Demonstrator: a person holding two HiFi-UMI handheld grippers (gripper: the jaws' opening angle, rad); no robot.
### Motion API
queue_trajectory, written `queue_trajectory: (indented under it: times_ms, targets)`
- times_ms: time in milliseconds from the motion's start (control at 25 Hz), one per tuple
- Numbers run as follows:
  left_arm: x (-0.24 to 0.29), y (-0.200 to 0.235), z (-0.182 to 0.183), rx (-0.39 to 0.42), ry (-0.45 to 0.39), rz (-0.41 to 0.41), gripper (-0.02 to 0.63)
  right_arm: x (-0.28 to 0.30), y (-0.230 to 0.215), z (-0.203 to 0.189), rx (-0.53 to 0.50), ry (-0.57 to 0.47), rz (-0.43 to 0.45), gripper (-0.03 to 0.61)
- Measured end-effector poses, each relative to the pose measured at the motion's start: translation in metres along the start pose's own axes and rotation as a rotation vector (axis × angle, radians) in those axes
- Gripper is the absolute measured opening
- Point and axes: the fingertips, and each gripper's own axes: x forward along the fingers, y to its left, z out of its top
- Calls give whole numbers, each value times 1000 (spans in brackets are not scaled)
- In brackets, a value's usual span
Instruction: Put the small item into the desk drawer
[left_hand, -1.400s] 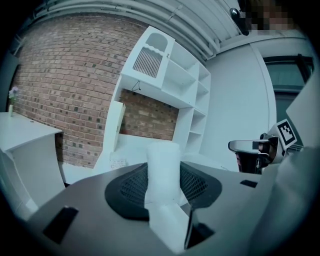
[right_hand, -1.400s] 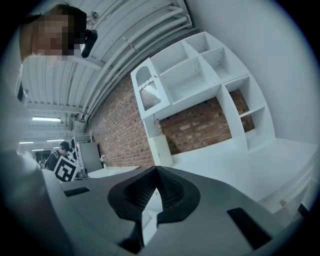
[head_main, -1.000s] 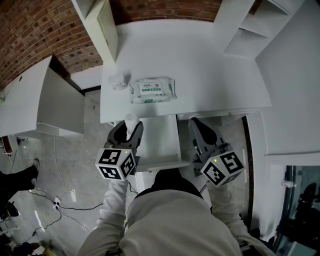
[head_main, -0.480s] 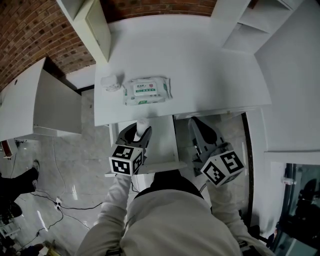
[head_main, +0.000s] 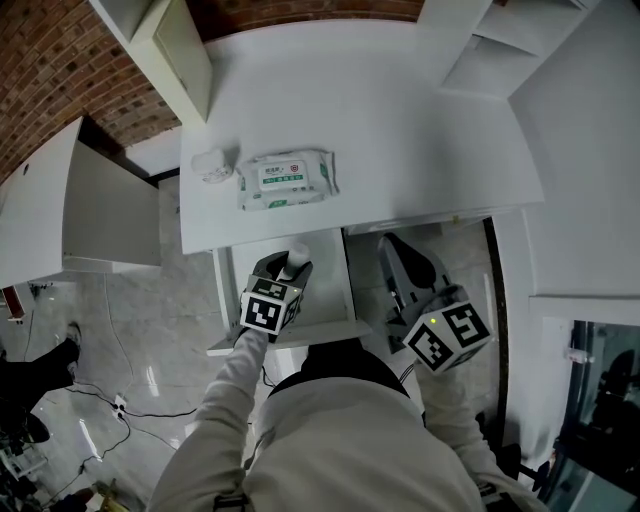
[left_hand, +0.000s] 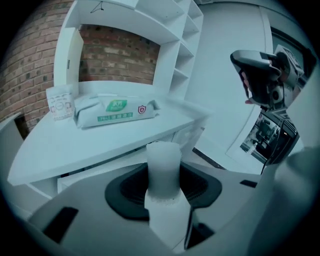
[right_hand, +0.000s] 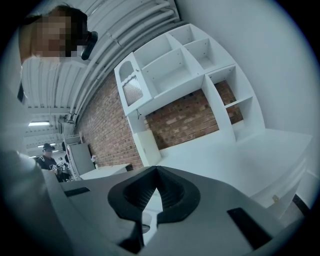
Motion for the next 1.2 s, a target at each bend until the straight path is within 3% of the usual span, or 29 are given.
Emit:
queue_trajectory:
  times_ms: [440, 760, 1200]
  targets:
    - [65, 9, -70, 106, 259, -24, 187, 3, -9, -3, -4, 28, -15, 28]
    - [95, 21, -129, 123, 445, -28, 187, 10, -17, -11, 6, 60, -28, 28]
    - [109, 25, -157, 109, 528, -16, 187, 12, -26, -18, 13, 89, -44, 28]
